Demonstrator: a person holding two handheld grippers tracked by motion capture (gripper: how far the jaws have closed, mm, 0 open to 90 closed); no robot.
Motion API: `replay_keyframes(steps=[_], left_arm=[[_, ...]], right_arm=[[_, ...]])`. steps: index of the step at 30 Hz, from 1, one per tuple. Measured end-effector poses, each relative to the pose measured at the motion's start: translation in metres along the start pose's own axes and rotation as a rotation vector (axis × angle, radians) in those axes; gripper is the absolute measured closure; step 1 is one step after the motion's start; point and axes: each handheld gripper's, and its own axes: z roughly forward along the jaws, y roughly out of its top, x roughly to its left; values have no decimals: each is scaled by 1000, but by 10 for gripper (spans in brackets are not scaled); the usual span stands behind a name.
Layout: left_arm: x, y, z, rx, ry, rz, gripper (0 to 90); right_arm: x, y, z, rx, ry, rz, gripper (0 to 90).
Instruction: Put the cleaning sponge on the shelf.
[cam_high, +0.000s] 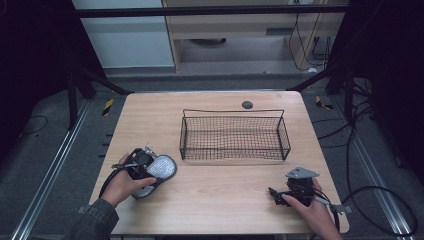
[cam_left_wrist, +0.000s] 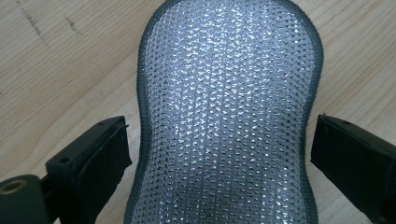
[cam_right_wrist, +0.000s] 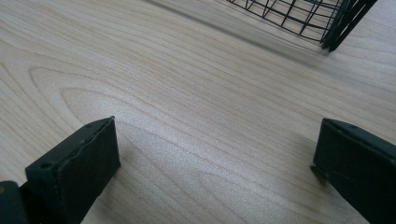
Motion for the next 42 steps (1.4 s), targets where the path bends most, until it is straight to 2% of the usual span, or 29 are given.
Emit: replay_keyframes(steps=[12, 14, 19, 24, 25, 27, 29, 30, 31, 34, 36, 39, 42], left_arm=[[4, -6, 13, 30, -22, -24, 16], [6, -6, 14, 27, -33, -39, 13], [7, -7, 13, 22, -42, -30, 53], [6, -8, 5, -15, -42, -33, 75], [4, -7, 0, -27, -34, -15, 75], [3, -7, -3, -34, -32, -7, 75], [0, -7, -9, -46, -38, 14, 75], [-4, -8, -16, -70, -43, 30, 75], [-4, -8, -16, -70, -43, 30, 75], [-11, -8, -30, -99, -43, 79, 75], [-13, -8, -34, -106, -41, 87, 75], [-20, -3, -46, -126, -33, 133, 75], [-21, 3, -52, -143, -25, 156, 75]], right_arm=[[0, 0, 0, 0, 0, 0, 5], [0, 0, 0, 0, 0, 0, 5], [0, 0, 0, 0, 0, -1, 5], [0, 0, 0, 0, 0, 0, 5], [0, 0, 0, 0, 0, 0, 5], [0, 0, 0, 0, 0, 0, 4], [0, 0, 0, 0, 0, 0, 4], [0, 0, 0, 0, 0, -1, 5], [0, 0, 0, 0, 0, 0, 5], [0, 0, 0, 0, 0, -1, 4], [0, 0, 0, 0, 0, -1, 5], [0, 0, 0, 0, 0, -1, 5], [0, 0, 0, 0, 0, -1, 5]])
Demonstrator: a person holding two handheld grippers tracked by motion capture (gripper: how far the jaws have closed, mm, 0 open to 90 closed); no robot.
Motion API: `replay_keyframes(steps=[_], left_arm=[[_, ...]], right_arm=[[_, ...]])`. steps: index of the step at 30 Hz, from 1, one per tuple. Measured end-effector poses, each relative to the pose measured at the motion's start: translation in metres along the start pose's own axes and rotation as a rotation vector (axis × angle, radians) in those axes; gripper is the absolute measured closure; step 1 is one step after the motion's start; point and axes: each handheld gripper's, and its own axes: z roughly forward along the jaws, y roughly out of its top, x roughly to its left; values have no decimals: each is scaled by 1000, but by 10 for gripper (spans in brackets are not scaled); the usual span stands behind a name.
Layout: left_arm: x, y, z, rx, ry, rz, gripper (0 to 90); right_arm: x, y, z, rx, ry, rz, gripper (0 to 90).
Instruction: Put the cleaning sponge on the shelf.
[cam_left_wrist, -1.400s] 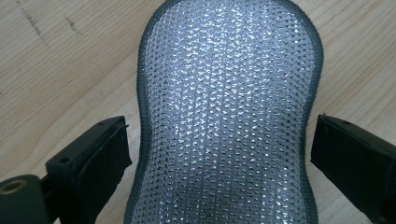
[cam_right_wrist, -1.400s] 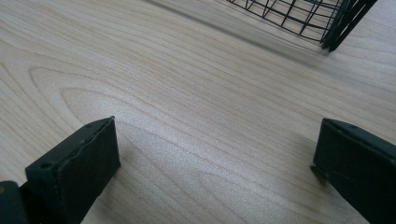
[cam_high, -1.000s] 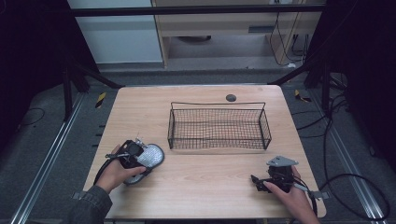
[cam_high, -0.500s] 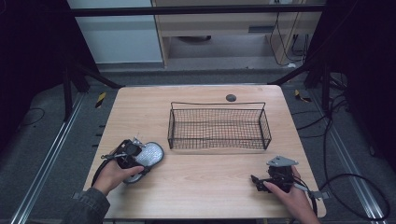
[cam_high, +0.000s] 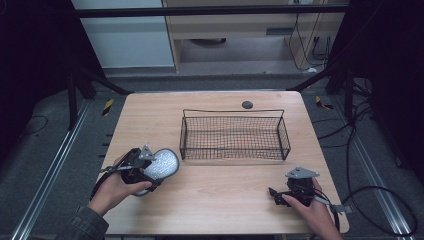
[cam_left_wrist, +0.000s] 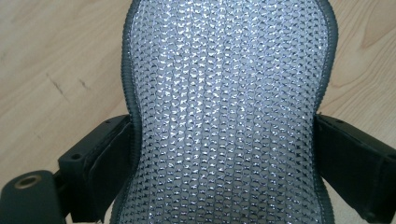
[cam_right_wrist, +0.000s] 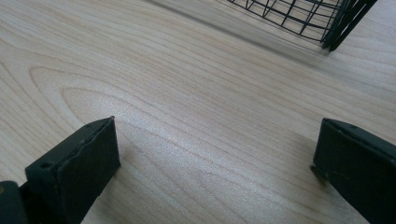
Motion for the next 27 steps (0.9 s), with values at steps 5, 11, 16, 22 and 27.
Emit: replay_keyframes(steps=[5, 11, 16, 22, 27], left_arm=[[0, 17, -14, -29, 16, 37, 75], [-1, 45, -23, -37, 33, 109, 74], [0, 67, -29, -53, 43, 141, 75], [1, 89, -33, -61, 57, 193, 76], [2, 110, -32, -65, 75, 238, 77]], right_arm=[[0, 0, 0, 0, 0, 0, 4], [0, 0, 0, 1, 1, -1, 4], [0, 0, 0, 1, 2, -1, 4], [0, 0, 0, 2, 3, -2, 4], [-1, 0, 0, 3, 2, -6, 3]])
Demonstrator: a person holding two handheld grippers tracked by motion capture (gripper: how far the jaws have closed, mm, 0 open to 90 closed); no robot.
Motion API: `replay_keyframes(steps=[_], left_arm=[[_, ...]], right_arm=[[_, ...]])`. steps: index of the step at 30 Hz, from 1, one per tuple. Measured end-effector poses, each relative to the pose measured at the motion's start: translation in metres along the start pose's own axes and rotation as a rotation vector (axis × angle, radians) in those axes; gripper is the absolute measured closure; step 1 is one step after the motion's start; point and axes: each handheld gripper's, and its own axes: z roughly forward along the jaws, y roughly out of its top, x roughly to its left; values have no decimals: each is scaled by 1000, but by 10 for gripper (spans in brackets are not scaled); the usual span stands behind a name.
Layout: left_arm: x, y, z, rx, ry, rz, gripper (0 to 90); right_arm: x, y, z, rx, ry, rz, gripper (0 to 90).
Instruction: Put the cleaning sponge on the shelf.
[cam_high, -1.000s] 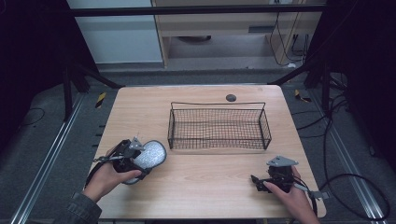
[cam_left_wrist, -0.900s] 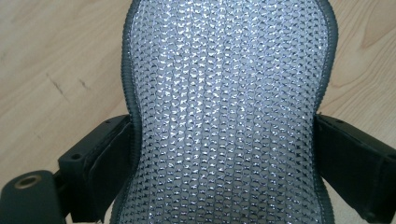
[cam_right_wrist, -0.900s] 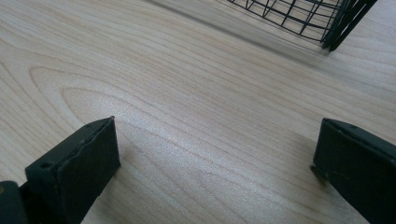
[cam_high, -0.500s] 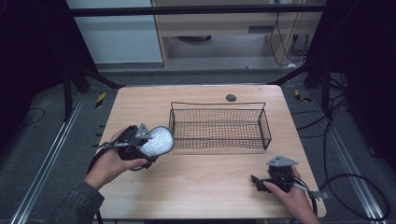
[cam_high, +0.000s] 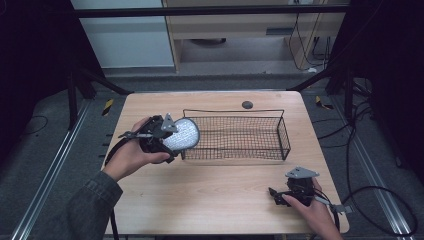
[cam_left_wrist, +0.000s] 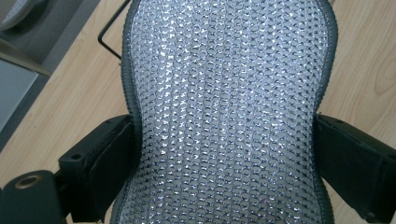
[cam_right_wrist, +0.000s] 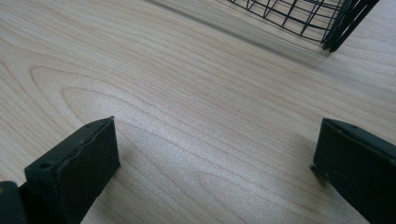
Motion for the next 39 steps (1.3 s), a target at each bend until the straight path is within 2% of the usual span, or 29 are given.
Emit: replay_keyframes(steps=[10, 11, 23, 37, 39], left_arm=[[6, 21, 9, 0, 45, 31, 87], [7, 26, 11, -1, 68, 45, 89], [12, 55, 26, 2, 90, 83, 101], [8, 68, 50, 18, 59, 113, 118], [7, 72, 55, 8, 50, 116, 120]], right_arm=[[0, 0, 0, 1, 1, 0, 4], [0, 0, 0, 0, 2, 4, 4], [0, 0, 0, 1, 1, 1, 3], [0, 0, 0, 0, 3, 3, 3], [0, 0, 0, -1, 3, 3, 3]])
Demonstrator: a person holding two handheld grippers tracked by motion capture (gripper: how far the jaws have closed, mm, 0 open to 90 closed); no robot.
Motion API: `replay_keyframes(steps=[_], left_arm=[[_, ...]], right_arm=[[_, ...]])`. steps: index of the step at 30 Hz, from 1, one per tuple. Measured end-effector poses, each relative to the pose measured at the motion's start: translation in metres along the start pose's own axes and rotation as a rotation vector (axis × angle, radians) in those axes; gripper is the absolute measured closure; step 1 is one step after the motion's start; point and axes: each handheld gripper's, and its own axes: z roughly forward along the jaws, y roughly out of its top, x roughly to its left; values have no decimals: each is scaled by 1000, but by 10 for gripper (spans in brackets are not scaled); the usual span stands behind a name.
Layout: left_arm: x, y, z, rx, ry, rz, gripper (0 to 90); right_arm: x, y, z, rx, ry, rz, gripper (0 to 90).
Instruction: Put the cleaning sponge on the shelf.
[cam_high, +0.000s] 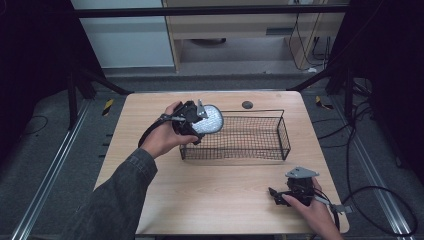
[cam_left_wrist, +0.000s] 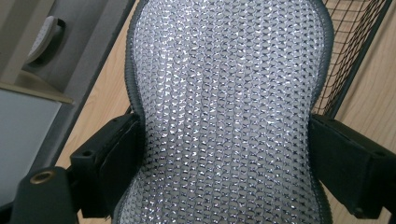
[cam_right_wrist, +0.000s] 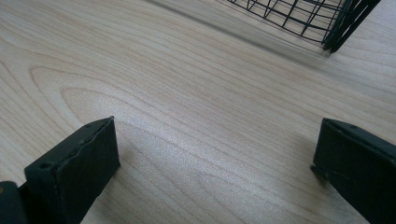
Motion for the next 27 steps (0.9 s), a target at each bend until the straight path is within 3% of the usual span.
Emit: replay_keyframes(steps=[9, 17, 27], left_arm=[[-6, 9, 11, 3, -22, 10, 125], [-8, 18, 18, -11, -19, 58, 125], [-10, 20, 20, -8, -25, 62, 124]], right_arm=[[0, 0, 0, 0, -1, -3, 3], [0, 0, 0, 1, 1, -4, 3], [0, 0, 0, 0, -1, -4, 3]])
